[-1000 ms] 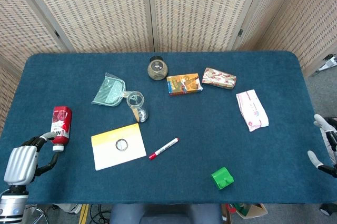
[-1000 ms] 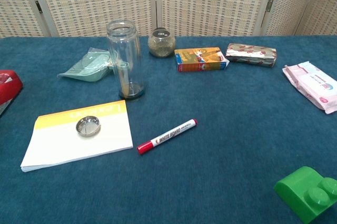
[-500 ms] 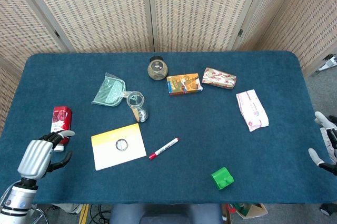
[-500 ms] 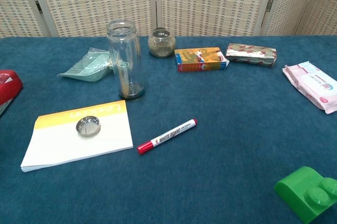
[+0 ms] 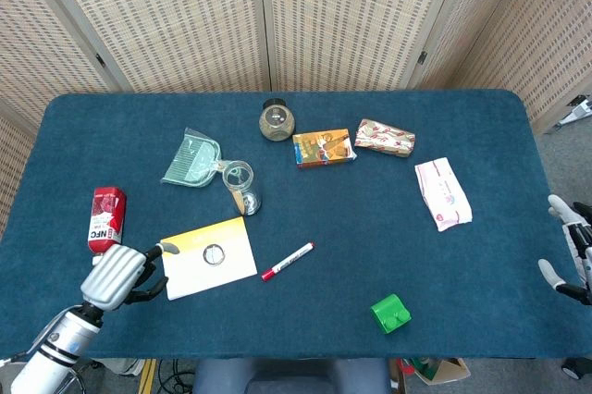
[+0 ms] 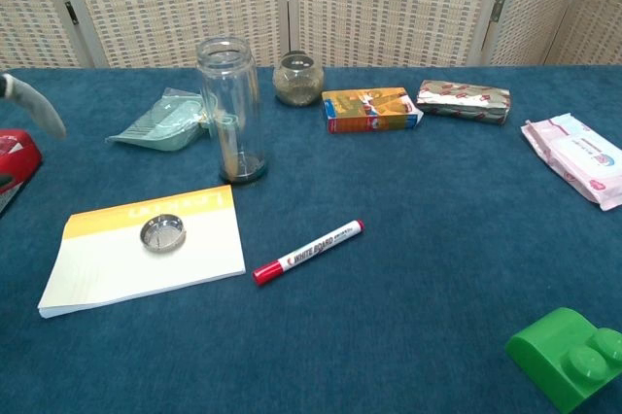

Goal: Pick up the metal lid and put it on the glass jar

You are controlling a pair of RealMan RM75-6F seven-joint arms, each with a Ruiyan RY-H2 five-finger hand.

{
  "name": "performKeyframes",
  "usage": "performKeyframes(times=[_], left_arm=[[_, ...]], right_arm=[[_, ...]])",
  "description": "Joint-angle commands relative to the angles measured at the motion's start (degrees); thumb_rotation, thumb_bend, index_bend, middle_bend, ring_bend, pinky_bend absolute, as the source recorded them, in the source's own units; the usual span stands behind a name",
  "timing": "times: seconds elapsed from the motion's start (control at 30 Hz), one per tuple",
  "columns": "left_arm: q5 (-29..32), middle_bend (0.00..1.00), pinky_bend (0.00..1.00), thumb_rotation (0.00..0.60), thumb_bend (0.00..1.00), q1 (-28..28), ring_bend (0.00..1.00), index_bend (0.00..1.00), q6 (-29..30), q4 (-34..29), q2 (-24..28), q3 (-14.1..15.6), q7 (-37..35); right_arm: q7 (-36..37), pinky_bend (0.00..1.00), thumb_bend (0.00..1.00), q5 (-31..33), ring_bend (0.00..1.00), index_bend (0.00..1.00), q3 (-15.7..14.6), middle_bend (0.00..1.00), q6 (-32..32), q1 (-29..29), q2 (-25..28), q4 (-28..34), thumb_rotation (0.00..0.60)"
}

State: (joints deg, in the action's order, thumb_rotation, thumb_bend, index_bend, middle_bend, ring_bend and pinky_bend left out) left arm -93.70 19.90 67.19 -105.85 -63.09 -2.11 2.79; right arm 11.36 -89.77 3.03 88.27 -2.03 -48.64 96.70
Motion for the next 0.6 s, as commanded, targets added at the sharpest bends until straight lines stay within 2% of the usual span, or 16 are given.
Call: performKeyframes(times=[0.03, 0.23, 0.43, 0.6], left_arm=[[0.6, 0.98, 1.0, 0.6, 0.4, 3.3, 1.0, 0.24, -4.6, -0.3, -0.8, 0.2, 1.2], [2.8, 1.0, 1.0, 0.6, 0.47, 7.3, 1.0, 0.21, -10.6, -1.2, -2.2, -0.2, 5.9], [7.3, 1.0, 1.0, 0.6, 0.47, 11.4, 1.0, 0.21, -17.2, -1.2, -4.0, -0.7, 11.8], [12.3, 1.0, 1.0, 0.6, 0.47, 13.6, 1.0, 0.21, -20.1, -0.2, -6.3, -1.1, 15.6]], right_arm=[[-0.1, 0.23, 0.3, 0.1, 0.08, 0.02, 0.1, 0.22, -0.1, -0.1, 0.0, 0.0, 0.6], [-0.3, 0.23, 0.3, 0.2, 0.08, 0.02, 0.2, 0.22, -0.2, -0.2, -0.1, 0.0, 0.6], [-0.4, 0.23, 0.3, 0.4, 0.08, 0.02, 0.1, 0.22, -0.7, -0.4, -0.2, -0.1, 0.6], [-0.2, 0.23, 0.31, 0.7, 0.08, 0.02, 0.1, 0.22, -0.8, -0.3, -0.3, -0.3, 0.6]])
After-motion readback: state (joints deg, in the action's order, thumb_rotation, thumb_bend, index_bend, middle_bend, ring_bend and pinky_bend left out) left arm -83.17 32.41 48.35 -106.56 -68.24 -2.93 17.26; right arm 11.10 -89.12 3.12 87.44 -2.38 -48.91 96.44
